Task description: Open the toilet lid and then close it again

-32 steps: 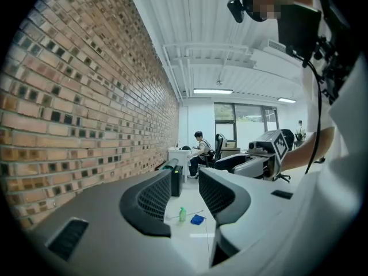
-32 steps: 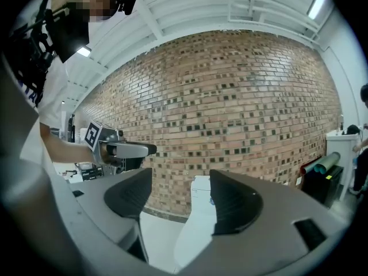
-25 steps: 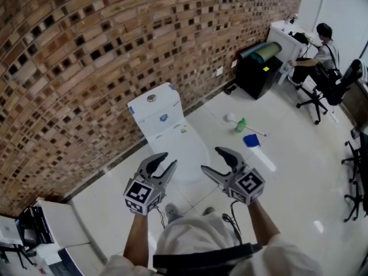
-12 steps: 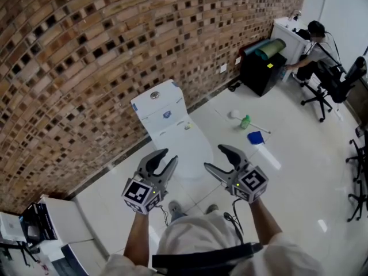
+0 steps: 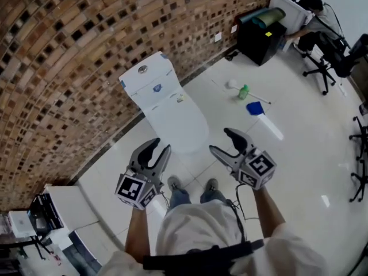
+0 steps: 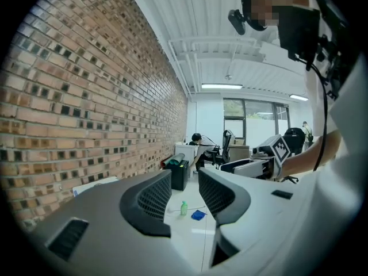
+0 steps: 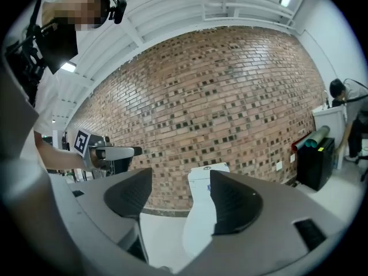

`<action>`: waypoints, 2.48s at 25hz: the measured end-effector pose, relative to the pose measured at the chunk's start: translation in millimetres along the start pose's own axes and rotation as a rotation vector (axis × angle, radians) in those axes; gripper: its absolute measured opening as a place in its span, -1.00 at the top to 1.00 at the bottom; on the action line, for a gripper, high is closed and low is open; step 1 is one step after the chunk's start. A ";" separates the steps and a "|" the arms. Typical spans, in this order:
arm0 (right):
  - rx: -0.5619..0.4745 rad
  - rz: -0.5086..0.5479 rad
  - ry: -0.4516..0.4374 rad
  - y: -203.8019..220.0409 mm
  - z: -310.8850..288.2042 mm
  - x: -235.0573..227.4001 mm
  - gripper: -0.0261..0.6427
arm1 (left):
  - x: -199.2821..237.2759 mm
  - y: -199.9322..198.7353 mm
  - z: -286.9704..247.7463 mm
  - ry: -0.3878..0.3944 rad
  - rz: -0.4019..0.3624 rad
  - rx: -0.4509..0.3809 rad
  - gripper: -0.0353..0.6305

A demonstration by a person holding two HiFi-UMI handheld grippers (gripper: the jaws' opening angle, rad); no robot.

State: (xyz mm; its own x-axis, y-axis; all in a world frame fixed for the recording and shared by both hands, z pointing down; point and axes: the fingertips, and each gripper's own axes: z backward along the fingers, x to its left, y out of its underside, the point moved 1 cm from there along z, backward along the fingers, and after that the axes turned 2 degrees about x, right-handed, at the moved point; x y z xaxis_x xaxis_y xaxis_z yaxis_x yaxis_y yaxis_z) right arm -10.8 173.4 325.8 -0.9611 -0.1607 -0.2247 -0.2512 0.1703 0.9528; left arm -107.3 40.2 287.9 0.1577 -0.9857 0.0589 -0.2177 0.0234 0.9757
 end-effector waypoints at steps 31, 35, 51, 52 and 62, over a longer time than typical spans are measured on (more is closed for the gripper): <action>-0.122 -0.805 0.752 278.0 -130.4 25.8 -0.06 | 126.3 163.9 -71.0 0.633 -0.312 0.163 0.47; -0.173 -0.890 0.777 337.4 -140.4 -13.2 -0.06 | 105.5 202.9 -88.2 0.651 -0.284 0.188 0.47; -0.241 -1.054 0.880 457.0 -206.6 -99.9 -0.17 | 110.4 280.6 -115.1 0.714 -0.290 0.208 0.47; -0.241 -1.058 0.906 459.2 -208.1 -103.5 -0.17 | 117.8 281.3 -115.5 0.716 -0.290 0.208 0.47; -0.300 -1.185 0.976 473.2 -203.8 -114.9 -0.03 | 151.4 297.2 -108.3 0.719 -0.264 0.255 0.47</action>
State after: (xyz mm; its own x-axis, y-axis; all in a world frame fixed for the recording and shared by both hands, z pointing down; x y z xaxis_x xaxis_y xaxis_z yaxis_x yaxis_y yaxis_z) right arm 4.2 74.4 844.0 0.2341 -0.6225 -0.7468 -0.6367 -0.6786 0.3661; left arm -43.9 -84.1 609.6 0.7967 -0.6031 0.0392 -0.2863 -0.3195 0.9033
